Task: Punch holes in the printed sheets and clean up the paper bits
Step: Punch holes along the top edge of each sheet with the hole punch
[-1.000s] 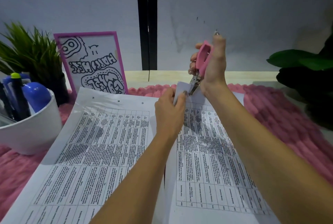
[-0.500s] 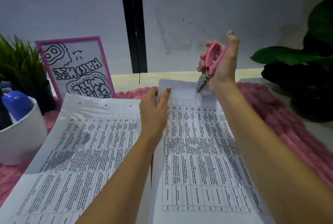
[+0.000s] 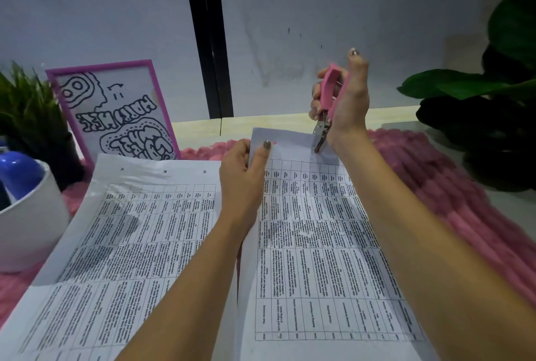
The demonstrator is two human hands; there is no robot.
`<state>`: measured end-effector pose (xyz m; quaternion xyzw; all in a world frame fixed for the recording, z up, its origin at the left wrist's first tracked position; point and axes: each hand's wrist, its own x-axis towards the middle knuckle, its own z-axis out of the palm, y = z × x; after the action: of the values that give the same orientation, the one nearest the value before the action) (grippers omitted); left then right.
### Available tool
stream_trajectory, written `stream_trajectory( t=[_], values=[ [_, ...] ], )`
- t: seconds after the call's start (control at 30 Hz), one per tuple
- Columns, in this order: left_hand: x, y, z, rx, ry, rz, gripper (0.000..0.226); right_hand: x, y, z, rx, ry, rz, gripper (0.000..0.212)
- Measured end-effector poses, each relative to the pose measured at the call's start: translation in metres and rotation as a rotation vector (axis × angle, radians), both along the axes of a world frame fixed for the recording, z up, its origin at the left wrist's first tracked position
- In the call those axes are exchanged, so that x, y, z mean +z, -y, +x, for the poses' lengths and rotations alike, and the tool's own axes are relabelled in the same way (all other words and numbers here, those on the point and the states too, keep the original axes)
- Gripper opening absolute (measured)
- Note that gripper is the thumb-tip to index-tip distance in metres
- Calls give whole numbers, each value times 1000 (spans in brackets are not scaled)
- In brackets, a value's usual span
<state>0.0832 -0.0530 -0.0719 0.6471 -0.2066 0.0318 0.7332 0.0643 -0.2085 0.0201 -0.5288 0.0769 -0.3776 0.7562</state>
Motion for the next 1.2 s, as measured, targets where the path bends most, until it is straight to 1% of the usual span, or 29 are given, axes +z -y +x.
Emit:
stream_trajectory(
  t=[0.13, 0.23, 0.3, 0.37, 0.43, 0.67, 0.83, 0.93, 1.03, 1.1, 1.2],
  values=[
    [3, -2, -2, -25, -13, -21, 33, -2, 2, -1, -47, 7, 44, 43],
    [7, -5, -3, -92, -102, -57, 20, 0, 2, -2, -42, 28, 83, 36],
    [6, -6, -1, -189, -117, -27, 25, 1, 1, -2, -44, 32, 72, 35],
    [3, -6, -1, -237, -122, 27, 31, 1, -1, -2, -54, 29, 52, 33],
    [0, -5, 1, -228, -147, 28, 31, 0, -2, -1, -68, 22, 40, 32],
    [-3, -3, 0, -197, -162, 15, 17, -2, -1, 2, -73, 10, 37, 31],
    [-2, -4, -1, -185, -164, 23, 17, -1, -2, 2, -98, 22, 53, 28],
    [0, -4, -3, -179, -164, 22, 19, -2, 1, 1, -92, 11, 75, 29],
    [4, -5, -4, -194, -191, 5, 16, -1, 5, -1, -12, 21, 96, 39],
    [5, -5, -5, -190, -193, -1, 14, 1, 7, -4, 61, 29, 69, 47],
    [6, -4, -6, -146, -160, -1, 18, 6, 10, -10, 170, 40, 6, 53]
  ],
)
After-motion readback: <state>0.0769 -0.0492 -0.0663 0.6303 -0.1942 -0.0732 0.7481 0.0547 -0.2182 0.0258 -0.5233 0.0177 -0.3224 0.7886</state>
